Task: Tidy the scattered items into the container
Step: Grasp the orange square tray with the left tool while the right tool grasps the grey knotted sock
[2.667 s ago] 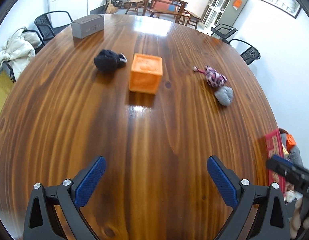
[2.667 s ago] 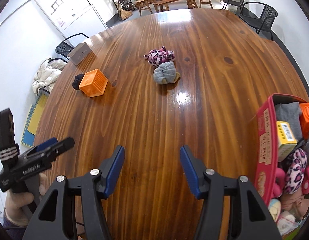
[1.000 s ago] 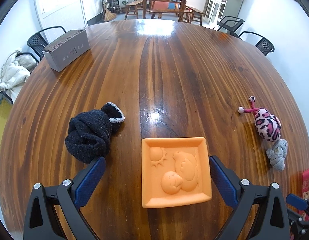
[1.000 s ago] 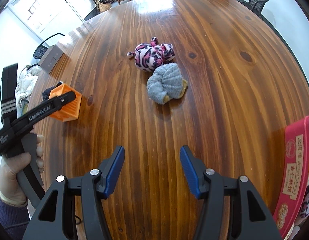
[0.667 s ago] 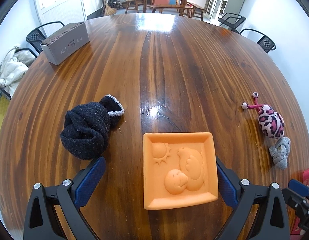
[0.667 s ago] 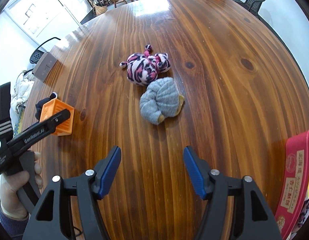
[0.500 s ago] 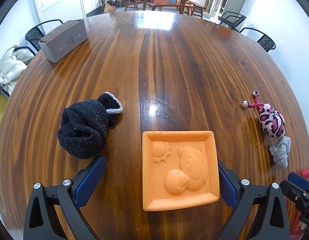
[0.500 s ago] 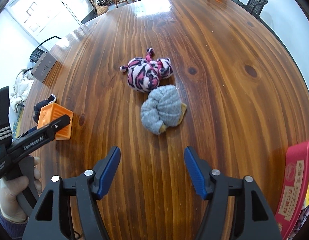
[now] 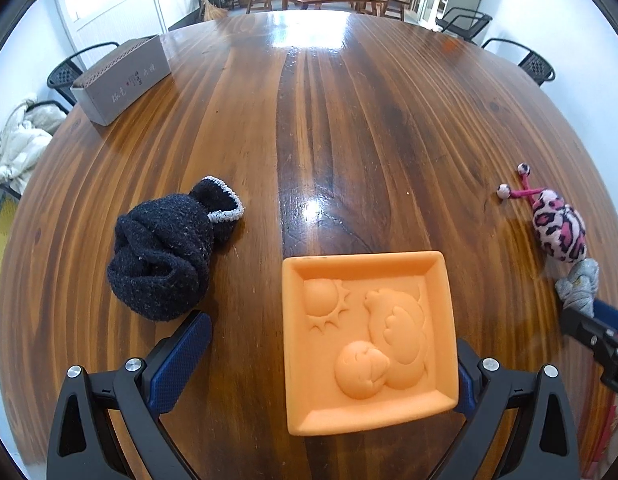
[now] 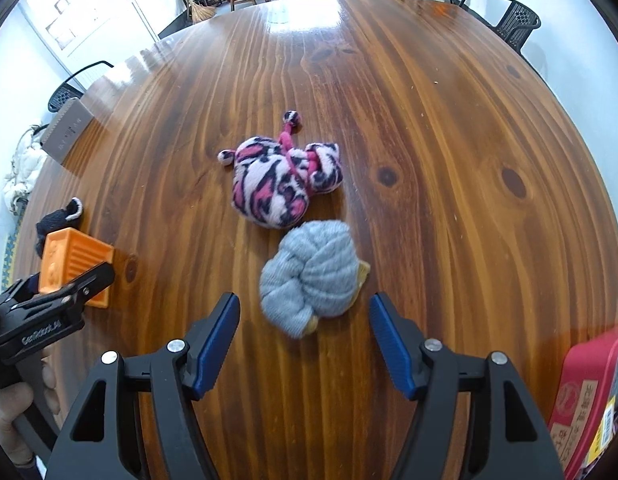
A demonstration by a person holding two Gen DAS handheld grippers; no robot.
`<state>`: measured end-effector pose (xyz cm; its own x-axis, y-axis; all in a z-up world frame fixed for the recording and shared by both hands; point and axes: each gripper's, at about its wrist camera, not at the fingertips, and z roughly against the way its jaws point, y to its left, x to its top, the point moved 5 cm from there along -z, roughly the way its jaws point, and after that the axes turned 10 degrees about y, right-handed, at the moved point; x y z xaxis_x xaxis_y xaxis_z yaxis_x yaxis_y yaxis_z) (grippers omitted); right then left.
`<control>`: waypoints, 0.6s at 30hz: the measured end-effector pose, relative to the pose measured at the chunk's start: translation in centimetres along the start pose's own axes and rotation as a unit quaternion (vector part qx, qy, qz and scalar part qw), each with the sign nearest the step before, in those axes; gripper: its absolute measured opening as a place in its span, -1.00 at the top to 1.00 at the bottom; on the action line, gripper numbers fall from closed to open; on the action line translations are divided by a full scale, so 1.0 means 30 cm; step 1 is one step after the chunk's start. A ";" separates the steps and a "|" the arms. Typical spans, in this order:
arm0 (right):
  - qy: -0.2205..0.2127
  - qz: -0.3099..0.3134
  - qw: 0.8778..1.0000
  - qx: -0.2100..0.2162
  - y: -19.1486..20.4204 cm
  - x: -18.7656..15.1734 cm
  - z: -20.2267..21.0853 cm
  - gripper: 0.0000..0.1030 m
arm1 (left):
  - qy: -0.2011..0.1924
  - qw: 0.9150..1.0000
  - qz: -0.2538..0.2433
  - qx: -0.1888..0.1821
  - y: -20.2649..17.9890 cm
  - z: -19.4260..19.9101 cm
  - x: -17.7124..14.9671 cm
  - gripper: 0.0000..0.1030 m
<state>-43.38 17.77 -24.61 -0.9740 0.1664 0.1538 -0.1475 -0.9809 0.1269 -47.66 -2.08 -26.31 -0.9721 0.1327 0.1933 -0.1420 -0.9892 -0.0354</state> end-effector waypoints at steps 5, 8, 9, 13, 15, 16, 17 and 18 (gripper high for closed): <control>-0.004 0.010 1.000 -0.020 -0.009 0.017 -0.020 -0.41 | 0.000 1.000 -0.001 0.010 -0.021 -0.009 0.009 -0.99; -0.008 0.019 0.999 -0.030 -0.007 0.027 -0.026 -0.41 | 0.002 1.000 0.005 0.011 -0.022 -0.009 0.019 -0.99; -0.009 0.021 0.999 -0.034 -0.006 0.029 -0.028 -0.41 | 0.002 1.000 0.007 0.012 -0.028 -0.014 0.017 -0.99; -0.013 0.040 0.997 -0.058 0.006 0.031 -0.037 -0.38 | 0.002 1.000 0.014 0.013 -0.037 -0.014 0.024 -0.99; -0.021 0.049 0.997 -0.060 0.029 0.033 -0.035 -0.20 | 0.001 1.000 0.015 0.014 -0.041 -0.014 0.025 -0.99; -0.025 0.051 0.997 -0.060 0.032 0.032 -0.031 -0.07 | -0.002 1.000 0.013 0.013 -0.044 -0.013 0.024 -0.99; -0.025 0.052 0.997 -0.059 0.034 0.032 -0.030 -0.04 | -0.005 1.000 0.011 0.013 -0.048 -0.012 0.024 -0.99; -0.026 0.052 0.997 -0.059 0.035 0.032 -0.029 -0.03 | -0.008 1.000 0.009 0.012 -0.052 -0.012 0.023 -0.99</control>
<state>-44.62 16.82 -25.20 -0.9753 0.0649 0.2111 -0.0683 -0.9976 -0.0090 -48.17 -0.44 -26.46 -0.9715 0.1137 0.2081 -0.1195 -0.9927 -0.0153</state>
